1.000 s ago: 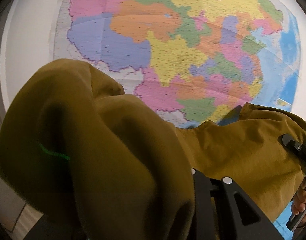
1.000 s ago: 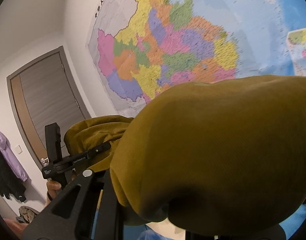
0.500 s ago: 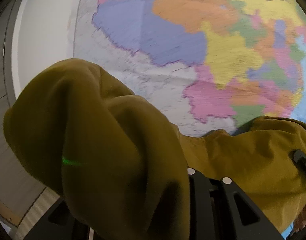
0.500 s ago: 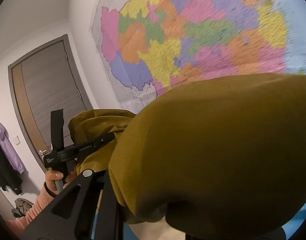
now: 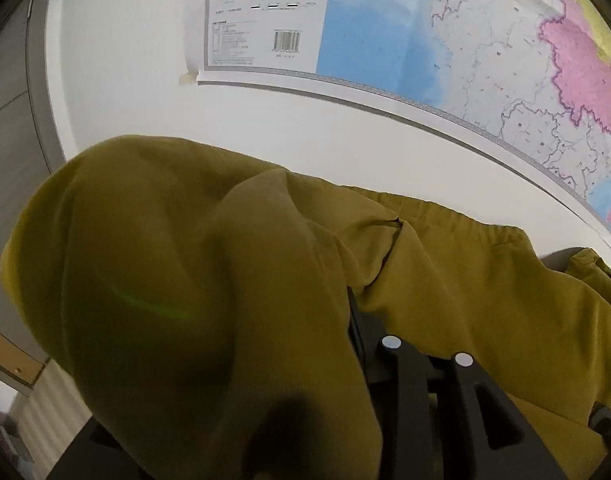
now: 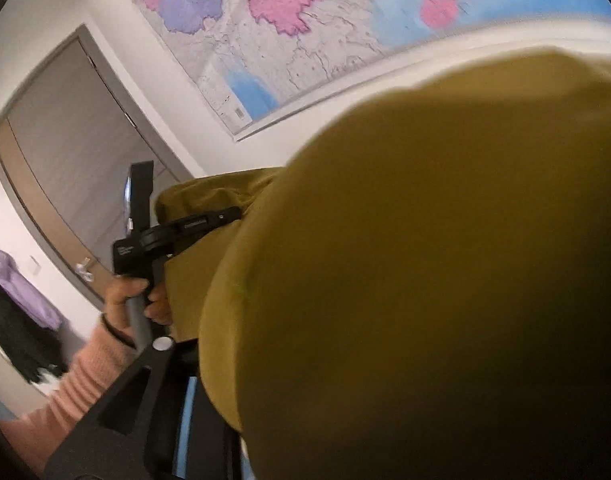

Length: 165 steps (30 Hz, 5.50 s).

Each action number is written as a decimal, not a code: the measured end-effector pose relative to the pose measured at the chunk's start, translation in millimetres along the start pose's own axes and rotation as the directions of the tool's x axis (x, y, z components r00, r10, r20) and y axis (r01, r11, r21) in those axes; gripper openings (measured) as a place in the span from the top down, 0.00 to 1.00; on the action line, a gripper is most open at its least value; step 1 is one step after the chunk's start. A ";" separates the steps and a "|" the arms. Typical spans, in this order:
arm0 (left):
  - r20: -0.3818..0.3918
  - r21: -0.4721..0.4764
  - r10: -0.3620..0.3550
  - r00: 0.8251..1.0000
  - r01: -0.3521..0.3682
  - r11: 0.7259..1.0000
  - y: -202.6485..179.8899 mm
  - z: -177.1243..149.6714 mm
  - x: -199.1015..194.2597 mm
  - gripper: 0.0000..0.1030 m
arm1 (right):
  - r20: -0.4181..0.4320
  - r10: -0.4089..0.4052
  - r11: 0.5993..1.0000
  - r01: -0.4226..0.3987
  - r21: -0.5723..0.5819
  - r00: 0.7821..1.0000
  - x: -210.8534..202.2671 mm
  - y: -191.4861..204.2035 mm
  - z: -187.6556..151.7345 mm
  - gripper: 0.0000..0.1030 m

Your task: Fold large clothes

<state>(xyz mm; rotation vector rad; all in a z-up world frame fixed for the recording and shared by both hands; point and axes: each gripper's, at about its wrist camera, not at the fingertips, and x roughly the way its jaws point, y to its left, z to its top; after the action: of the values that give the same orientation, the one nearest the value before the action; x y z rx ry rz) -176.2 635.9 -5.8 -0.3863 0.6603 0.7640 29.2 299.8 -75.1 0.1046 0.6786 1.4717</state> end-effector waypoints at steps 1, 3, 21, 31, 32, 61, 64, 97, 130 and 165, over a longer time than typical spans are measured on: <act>0.006 0.004 -0.002 1.000 0.002 1.000 0.5 -0.1 -1.8 0.70 | -0.006 0.004 1.000 -0.004 0.004 1.000 -3.6 0.0 -0.7 0.66; 0.016 0.010 0.000 1.000 -0.001 1.000 0.8 -0.7 -4.0 0.69 | -0.014 0.022 1.000 -0.022 0.010 1.000 -16.2 1.3 -3.2 0.60; 0.102 0.050 0.038 0.994 -0.043 0.998 -7.3 -23.2 -35.5 0.54 | 0.176 -0.168 0.960 0.202 -0.194 0.970 -128.1 24.3 18.2 0.36; 0.184 0.075 0.082 0.979 -0.097 0.992 -7.5 -28.6 -70.4 0.35 | 0.068 -0.157 0.988 0.156 0.013 0.985 -67.5 -40.2 50.9 0.59; 0.200 0.067 0.084 0.976 -0.099 0.993 -6.7 -29.0 -77.6 0.34 | 0.066 -0.136 0.991 0.135 0.025 0.988 -67.3 -42.7 46.9 0.66; 0.105 0.310 -0.234 0.967 0.192 0.931 -125.4 -65.8 -104.4 0.21 | -0.017 -0.320 0.929 0.310 -0.202 0.947 -15.2 4.4 41.7 0.50; 0.065 0.293 -0.221 0.973 0.193 0.936 -129.0 -74.6 -90.1 0.21 | -0.029 -0.282 0.952 0.276 -0.132 0.959 -15.5 -12.1 33.0 0.50; 0.167 0.262 -0.215 0.962 0.167 0.950 -164.6 -119.9 -148.1 0.07 | 0.066 -0.266 0.932 0.275 -0.238 0.962 -56.9 41.5 -27.7 0.24; 0.085 0.078 -0.090 0.992 0.084 0.993 -171.8 -213.9 -200.3 0.07 | 0.108 -0.338 0.900 0.354 -0.255 0.935 -119.2 70.1 -113.3 0.05; 0.084 0.113 -0.100 0.991 0.091 0.989 -185.3 -232.1 -220.6 0.07 | 0.146 -0.326 0.902 0.353 -0.248 0.934 -142.3 78.3 -125.3 0.05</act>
<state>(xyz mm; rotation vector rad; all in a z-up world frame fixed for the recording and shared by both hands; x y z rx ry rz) -251.9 273.8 -11.9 -0.2806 0.5927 0.6472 -92.5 135.3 -89.9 -0.1454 0.3833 1.1972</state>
